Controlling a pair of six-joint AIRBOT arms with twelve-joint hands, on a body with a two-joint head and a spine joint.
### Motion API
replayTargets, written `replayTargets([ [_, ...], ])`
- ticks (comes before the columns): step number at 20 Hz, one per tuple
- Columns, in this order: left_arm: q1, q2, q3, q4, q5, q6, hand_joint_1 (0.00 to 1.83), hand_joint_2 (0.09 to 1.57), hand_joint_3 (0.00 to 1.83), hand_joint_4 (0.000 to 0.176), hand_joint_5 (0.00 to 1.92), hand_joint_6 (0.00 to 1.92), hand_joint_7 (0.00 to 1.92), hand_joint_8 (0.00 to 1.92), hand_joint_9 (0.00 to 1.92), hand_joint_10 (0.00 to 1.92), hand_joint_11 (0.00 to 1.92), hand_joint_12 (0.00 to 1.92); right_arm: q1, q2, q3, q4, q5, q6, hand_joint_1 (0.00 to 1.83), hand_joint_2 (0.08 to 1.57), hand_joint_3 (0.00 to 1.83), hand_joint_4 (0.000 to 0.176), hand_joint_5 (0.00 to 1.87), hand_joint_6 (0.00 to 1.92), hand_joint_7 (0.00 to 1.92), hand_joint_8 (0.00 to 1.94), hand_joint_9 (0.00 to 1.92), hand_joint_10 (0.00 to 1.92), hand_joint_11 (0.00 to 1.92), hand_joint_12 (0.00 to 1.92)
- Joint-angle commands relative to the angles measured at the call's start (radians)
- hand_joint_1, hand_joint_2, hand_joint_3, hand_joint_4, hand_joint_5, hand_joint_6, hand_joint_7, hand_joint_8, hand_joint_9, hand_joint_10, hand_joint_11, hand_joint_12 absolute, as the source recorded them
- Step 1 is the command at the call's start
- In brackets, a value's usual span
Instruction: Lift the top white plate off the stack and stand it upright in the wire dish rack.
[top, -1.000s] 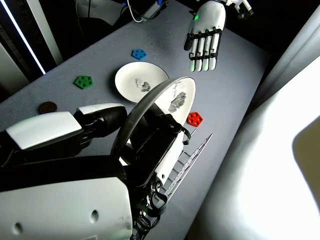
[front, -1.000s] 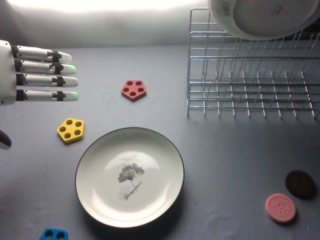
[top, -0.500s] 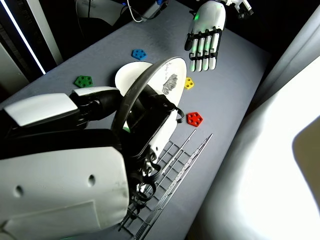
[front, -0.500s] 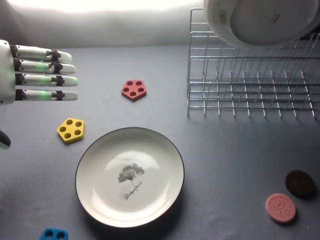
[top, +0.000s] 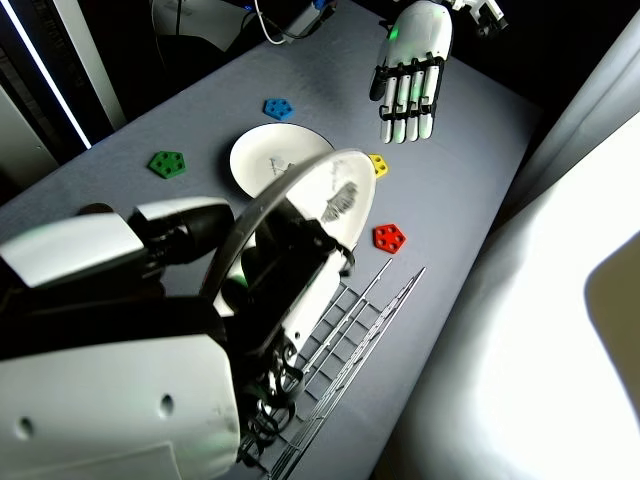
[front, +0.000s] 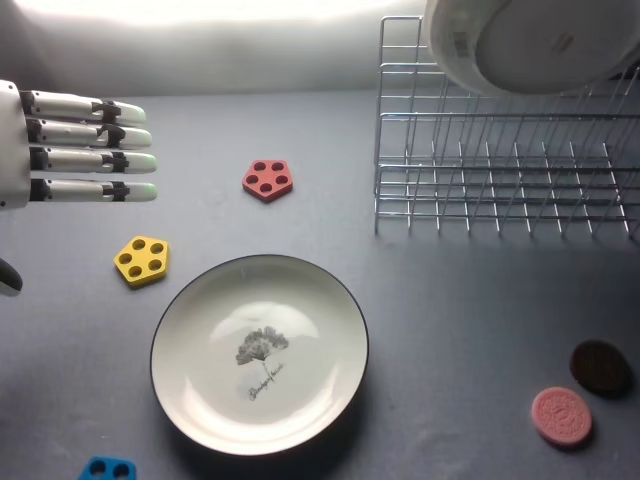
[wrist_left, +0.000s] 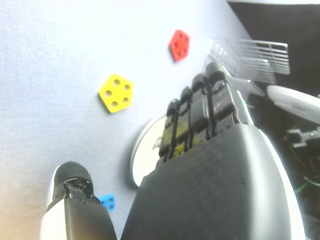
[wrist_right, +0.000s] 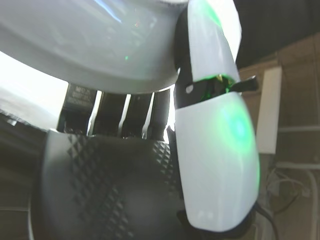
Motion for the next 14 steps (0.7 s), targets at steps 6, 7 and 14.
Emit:
replayTargets([
  [6,-0.02,0.01,0.005,-0.07,-0.046,0.008,0.23,0.96,0.0,0.0,0.05,0.0,0.08,0.0,0.09,0.0,0.0,0.37,-0.002,-0.003,0.022,0.109,0.068,0.026,1.49,1.07,0.0,0.0,0.93,1.07,1.06,0.57,1.03,0.83,0.97,1.38],
  [7,-0.02,0.01,0.005,-0.07,-0.047,0.008,0.22,0.96,0.0,0.0,0.04,0.0,0.07,0.0,0.08,0.0,0.0,0.36,-0.005,-0.005,0.025,0.109,0.069,0.026,1.49,1.07,0.0,0.0,0.93,1.06,1.08,0.54,1.05,0.81,0.97,1.38],
  [14,-0.021,0.01,0.005,-0.07,-0.051,0.008,0.24,0.96,0.0,0.0,0.07,0.0,0.08,0.0,0.07,0.0,0.0,0.28,-0.024,-0.015,0.048,0.128,0.082,0.026,1.49,1.08,0.0,0.0,0.91,1.1,1.05,0.57,1.02,0.86,0.95,1.41],
])
